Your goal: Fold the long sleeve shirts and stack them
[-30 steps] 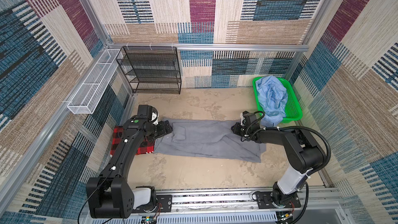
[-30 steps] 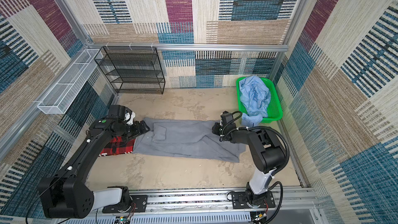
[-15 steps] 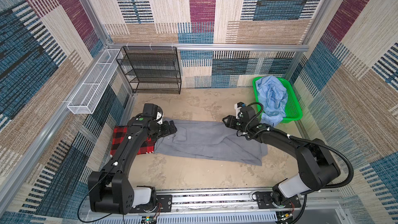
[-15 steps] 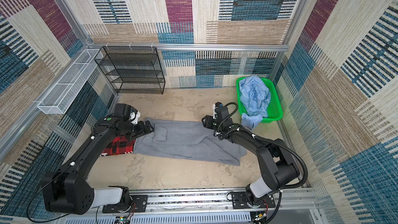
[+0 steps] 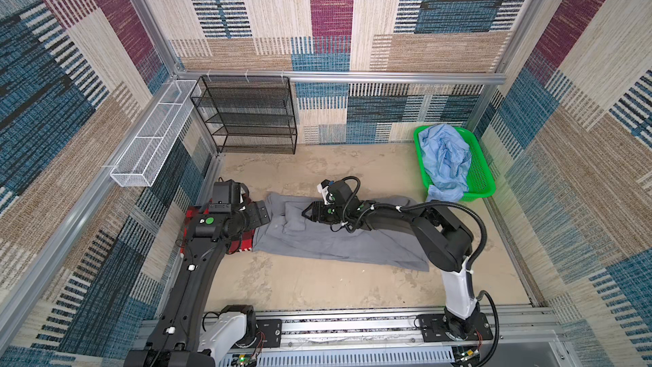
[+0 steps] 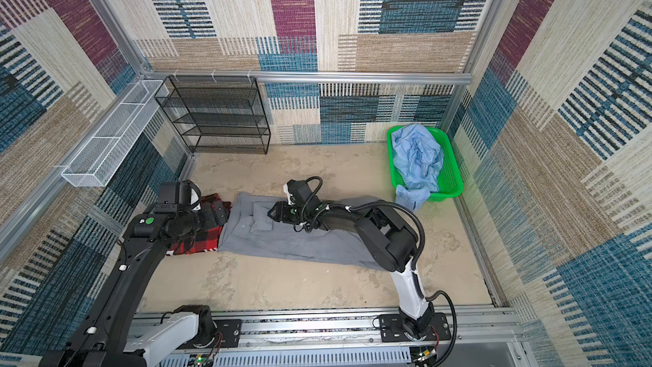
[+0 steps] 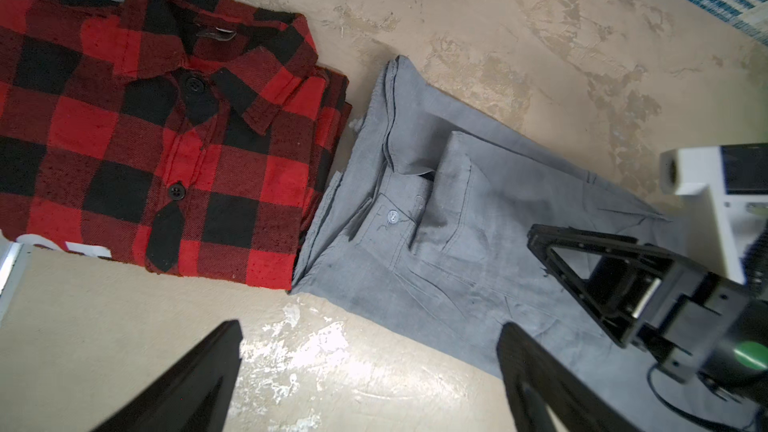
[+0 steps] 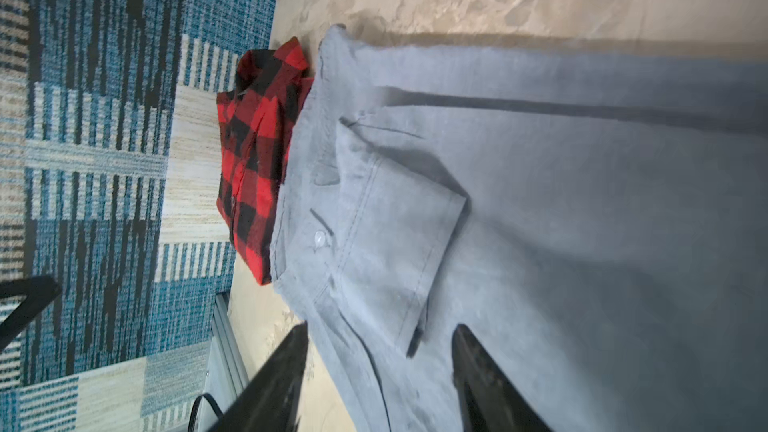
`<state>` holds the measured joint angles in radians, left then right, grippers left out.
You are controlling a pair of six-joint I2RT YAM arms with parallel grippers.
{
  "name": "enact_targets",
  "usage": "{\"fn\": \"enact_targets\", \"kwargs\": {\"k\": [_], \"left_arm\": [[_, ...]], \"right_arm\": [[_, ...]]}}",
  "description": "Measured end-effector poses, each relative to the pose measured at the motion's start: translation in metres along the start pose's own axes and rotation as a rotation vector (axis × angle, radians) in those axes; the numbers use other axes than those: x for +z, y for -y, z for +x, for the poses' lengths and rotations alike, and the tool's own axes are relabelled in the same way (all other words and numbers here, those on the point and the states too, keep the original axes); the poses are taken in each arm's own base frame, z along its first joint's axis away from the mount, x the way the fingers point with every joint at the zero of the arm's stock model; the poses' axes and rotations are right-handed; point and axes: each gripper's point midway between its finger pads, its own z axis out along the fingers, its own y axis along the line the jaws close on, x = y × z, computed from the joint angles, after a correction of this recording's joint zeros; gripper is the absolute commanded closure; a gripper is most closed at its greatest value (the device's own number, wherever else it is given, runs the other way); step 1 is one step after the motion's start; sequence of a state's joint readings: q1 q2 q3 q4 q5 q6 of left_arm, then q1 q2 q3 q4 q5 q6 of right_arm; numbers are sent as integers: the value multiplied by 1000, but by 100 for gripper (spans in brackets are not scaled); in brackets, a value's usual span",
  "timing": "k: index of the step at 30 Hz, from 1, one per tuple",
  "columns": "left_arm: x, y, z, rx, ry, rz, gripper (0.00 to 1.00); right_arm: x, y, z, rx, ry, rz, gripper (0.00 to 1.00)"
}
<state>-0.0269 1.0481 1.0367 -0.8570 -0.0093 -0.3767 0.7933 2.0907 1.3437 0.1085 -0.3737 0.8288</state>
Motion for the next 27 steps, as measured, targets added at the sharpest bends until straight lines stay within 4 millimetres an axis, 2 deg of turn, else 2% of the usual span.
{"fn": "enact_targets", "kwargs": {"k": [7,12,14,19,21,25,27], "left_arm": [[6,-6,0,-30,-19,-10,1],[7,-7,0,-43,-27,-8,1],[8,-6,1,-45,-31,4,1],[8,-6,1,-48,-31,5,1],[8,-7,1,-49,-31,4,0],[8,-8,1,-53,-29,2,0],[8,-8,0,-55,-28,1,0]], "right_arm": [[37,14,7,70,-27,20,44],[46,4,5,70,-26,-7,45],[49,-7,7,58,-36,-32,45],[53,-71,-4,-29,-25,-162,45],[55,-89,-6,-53,-25,-208,45],[65,-95,-7,-59,-52,-236,45],[64,-96,-9,-64,-59,-235,45]]}}
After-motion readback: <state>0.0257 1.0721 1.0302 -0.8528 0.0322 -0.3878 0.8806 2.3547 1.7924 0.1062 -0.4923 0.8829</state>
